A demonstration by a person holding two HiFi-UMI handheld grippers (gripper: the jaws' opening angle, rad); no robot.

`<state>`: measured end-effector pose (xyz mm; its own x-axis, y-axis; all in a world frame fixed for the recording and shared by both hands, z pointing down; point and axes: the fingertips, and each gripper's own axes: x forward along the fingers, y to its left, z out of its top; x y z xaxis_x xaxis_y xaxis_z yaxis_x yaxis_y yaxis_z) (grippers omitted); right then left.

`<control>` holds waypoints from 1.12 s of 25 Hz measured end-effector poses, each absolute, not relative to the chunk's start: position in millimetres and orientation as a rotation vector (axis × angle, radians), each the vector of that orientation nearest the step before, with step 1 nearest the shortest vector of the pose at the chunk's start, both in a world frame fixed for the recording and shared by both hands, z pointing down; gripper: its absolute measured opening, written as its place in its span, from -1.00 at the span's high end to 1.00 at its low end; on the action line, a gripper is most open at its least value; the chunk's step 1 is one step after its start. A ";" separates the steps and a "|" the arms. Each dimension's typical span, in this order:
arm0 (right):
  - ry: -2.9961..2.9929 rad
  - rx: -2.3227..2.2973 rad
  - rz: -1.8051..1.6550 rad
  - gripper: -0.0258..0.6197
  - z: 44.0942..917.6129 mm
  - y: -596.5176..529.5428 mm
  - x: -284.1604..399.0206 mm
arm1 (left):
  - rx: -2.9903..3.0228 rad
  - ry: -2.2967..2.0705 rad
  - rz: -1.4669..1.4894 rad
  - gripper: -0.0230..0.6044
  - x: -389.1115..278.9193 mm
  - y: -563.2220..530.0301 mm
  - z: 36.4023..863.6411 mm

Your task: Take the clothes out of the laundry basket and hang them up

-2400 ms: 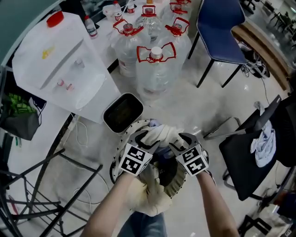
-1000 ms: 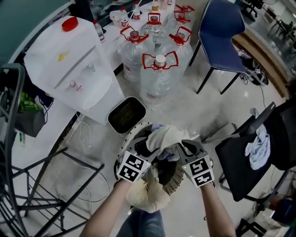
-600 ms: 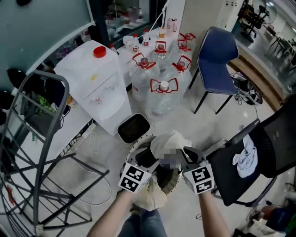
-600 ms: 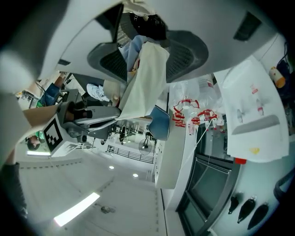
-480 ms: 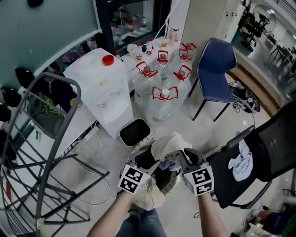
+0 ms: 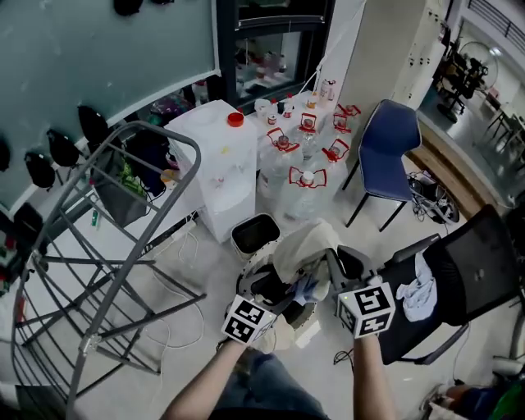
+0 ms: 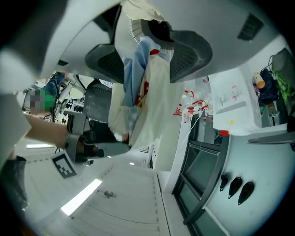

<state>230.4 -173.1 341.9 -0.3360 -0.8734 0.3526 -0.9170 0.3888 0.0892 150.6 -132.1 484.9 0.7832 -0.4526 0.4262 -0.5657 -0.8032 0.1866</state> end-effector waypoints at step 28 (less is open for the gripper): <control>-2.516 1.408 0.104 0.85 297.6 -124.4 116.9 | 2.372 -1.159 0.568 0.84 4.6 -94.3 532.7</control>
